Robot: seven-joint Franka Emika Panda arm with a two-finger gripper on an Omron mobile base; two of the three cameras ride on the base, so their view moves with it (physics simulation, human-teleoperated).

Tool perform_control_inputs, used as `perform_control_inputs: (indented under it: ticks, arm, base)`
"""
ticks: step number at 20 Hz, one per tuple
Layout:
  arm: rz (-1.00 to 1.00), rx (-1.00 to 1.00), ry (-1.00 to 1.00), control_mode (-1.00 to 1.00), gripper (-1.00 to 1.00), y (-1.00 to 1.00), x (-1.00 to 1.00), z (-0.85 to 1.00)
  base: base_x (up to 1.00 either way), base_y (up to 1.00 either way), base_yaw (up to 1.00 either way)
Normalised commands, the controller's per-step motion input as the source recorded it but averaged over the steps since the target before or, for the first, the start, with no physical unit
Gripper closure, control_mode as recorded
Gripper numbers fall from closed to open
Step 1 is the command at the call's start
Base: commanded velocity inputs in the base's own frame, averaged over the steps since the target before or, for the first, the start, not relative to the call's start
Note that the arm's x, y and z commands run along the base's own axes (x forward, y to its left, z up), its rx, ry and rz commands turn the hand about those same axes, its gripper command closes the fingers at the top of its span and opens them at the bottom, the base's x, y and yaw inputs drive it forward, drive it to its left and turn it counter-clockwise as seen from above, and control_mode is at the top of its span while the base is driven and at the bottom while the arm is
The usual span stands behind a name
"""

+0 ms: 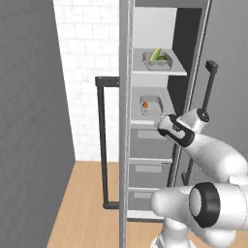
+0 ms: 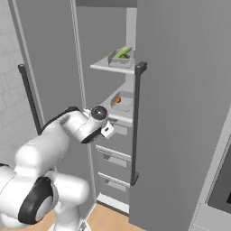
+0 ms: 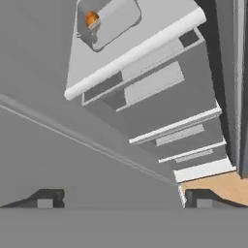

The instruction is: Take the meat container that has the chicken drumstick and place it on the second highest rack of the freezer. Then take the vegetable container that has the corn and lime and place it on the highest rack of the freezer.

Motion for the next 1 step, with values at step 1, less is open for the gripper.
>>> perform_control_inputs:
  ticks: [1]
  arm:
    - [0.41, -0.24, 0.0, -1.0, -1.0, 0.5, -1.0, 0.22]
  base:
    - [0.0, 0.0, 0.0]
